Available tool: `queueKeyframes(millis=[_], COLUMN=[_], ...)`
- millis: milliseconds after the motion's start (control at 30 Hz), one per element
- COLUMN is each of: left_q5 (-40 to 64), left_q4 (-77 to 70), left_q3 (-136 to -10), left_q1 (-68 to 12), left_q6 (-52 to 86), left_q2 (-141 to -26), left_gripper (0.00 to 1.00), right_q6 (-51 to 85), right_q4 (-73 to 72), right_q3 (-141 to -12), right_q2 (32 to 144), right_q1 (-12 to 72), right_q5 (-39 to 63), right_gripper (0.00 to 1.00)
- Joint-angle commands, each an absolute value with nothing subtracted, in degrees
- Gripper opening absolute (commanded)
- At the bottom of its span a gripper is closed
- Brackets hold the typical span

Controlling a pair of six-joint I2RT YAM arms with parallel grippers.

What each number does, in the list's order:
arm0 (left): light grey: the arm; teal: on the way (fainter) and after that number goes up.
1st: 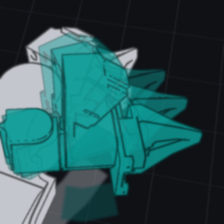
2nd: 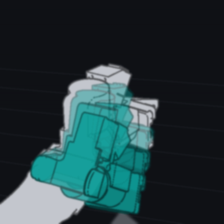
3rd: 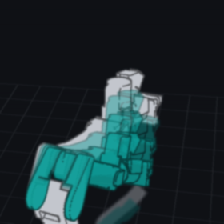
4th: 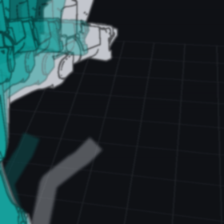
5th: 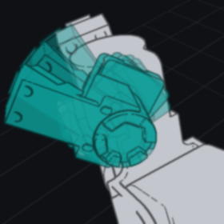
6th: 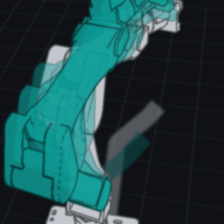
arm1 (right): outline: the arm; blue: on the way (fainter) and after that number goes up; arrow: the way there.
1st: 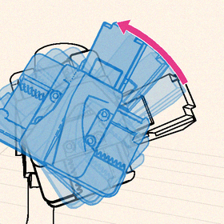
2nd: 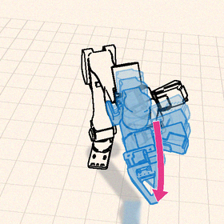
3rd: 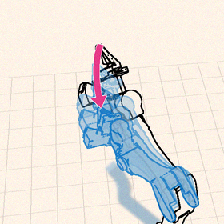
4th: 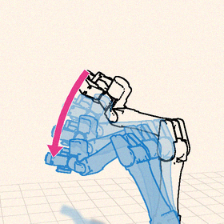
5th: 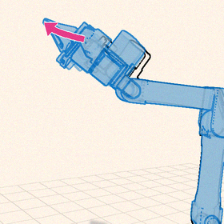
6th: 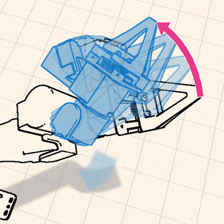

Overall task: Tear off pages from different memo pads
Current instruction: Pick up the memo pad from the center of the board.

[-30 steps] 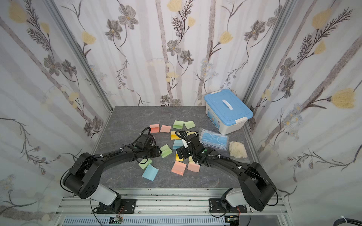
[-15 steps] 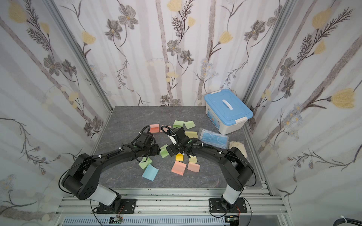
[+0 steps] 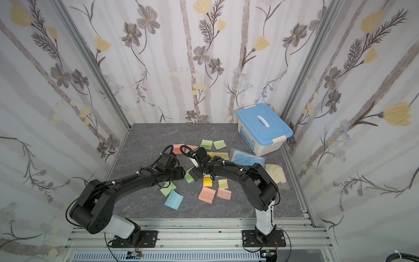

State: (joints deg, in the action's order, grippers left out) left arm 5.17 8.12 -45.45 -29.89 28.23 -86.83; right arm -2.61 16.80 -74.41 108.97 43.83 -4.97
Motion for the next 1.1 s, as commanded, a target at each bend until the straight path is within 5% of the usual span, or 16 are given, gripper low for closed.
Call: queueKeyframes(millis=[0,767,1067], left_q5=[4.57,3.76,-9.23], left_q4=[8.56,8.64,13.75], left_q3=[-45.82,-45.55,-41.53], left_q1=[-29.88,-29.88,-29.80], left_q6=[26.99,26.76,28.07], left_q2=[-86.57,-85.74,-72.51], left_gripper=[0.61,0.62,0.67], right_q6=[-4.55,-7.70,-20.23], right_q4=[18.21,21.36,21.60], right_q3=[-75.98,-83.61,-84.98], right_q2=[110.00,116.83,117.23], right_q1=[43.87,44.03,44.15], right_q5=[-5.47,-0.82,4.37], right_gripper=[1.00,0.99,0.89])
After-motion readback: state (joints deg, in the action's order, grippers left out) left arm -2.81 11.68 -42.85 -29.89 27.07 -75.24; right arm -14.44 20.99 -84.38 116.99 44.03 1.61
